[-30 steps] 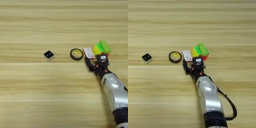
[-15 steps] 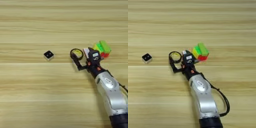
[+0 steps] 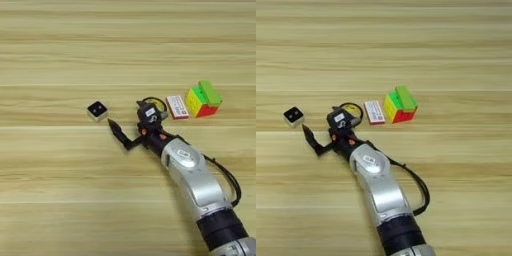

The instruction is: Move the objects on the table

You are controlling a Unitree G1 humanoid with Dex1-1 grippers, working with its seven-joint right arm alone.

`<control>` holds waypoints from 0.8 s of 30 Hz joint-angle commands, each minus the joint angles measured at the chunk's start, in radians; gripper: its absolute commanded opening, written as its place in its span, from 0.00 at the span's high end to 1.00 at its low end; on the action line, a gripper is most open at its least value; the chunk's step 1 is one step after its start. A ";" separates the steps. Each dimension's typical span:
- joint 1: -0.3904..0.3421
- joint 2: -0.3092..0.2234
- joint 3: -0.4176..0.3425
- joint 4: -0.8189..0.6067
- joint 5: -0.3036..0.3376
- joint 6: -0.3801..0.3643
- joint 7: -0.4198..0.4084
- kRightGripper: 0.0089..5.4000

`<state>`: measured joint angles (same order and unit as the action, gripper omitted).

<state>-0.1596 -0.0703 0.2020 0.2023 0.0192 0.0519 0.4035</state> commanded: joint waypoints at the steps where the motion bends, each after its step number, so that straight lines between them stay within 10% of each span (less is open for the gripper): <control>1: -0.103 0.027 0.027 0.000 -0.005 -0.032 0.020 0.00; 24: -0.325 0.085 0.008 0.365 -0.013 -0.114 0.064 0.00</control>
<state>-0.3977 0.0013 0.2229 0.5826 0.0022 -0.0179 0.4685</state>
